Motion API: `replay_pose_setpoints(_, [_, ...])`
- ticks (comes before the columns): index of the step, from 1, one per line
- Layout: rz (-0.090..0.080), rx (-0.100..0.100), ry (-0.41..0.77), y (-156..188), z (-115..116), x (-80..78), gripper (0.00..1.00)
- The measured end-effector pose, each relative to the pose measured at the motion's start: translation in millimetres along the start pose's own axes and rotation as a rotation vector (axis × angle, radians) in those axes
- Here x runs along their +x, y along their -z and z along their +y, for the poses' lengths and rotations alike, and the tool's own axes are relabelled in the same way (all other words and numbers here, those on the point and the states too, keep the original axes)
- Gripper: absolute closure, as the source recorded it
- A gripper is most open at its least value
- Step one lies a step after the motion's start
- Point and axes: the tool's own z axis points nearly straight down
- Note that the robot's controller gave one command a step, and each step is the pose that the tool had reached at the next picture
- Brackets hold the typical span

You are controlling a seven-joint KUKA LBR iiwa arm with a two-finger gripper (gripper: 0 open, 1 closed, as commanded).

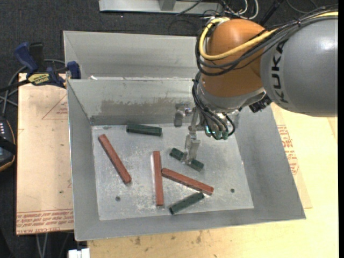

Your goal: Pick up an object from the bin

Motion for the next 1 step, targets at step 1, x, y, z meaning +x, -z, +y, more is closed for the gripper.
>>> replay_pose_setpoints(1, [0.0, 0.002, 0.153, -79.1, -71.9, 43.9, 0.0])
